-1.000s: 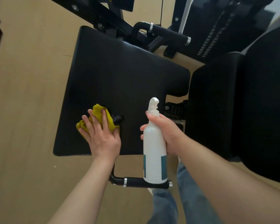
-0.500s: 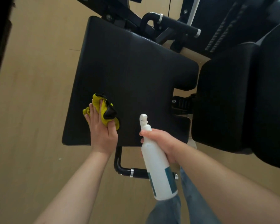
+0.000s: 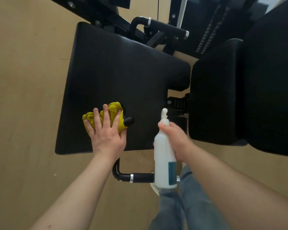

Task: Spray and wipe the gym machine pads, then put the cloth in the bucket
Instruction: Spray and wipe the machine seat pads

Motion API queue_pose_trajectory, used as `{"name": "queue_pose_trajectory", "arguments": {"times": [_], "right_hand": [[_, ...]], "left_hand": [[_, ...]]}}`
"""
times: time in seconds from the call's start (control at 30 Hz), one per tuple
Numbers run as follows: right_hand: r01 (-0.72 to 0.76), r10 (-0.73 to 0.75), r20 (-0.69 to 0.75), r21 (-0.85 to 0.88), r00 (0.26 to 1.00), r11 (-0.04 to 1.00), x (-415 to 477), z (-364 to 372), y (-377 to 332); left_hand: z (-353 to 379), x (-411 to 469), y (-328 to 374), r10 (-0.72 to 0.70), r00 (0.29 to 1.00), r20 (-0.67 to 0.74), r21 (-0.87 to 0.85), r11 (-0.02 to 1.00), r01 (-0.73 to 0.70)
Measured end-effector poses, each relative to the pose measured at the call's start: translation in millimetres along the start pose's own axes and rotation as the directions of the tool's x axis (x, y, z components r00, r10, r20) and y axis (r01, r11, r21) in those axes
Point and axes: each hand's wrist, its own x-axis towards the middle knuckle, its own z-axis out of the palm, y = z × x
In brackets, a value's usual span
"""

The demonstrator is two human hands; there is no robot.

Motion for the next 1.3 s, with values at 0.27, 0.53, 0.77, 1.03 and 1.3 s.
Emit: {"name": "queue_pose_trajectory", "arguments": {"times": [0.27, 0.53, 0.77, 1.03, 1.3], "right_hand": [[0.005, -0.024, 0.073, 0.247, 0.997, 0.969, 21, -11, -41], [0.125, -0.115, -0.060, 0.218, 0.992, 0.968, 55, -20, -36], [0.146, -0.139, -0.048, 0.254, 0.989, 0.956, 69, -18, -40], [0.167, -0.161, -0.046, 0.368, 0.986, 0.915, 55, -29, -32], [0.239, -0.244, 0.000, 0.199, 0.970, 0.950, 11, -39, -11]], "left_hand": [[4, 36, 40, 0.044, 0.990, 0.133, 0.205, 0.976, -0.071], [-5, 129, 105, -0.003, 0.990, 0.143, 0.185, 0.983, -0.024], [-21, 212, 137, 0.157, 0.974, 0.161, 0.186, 0.965, -0.187], [-15, 171, 121, 0.461, 0.863, 0.206, 0.124, 0.863, -0.490], [11, 35, 114, 0.553, 0.706, 0.443, 0.092, 0.755, -0.650]]}}
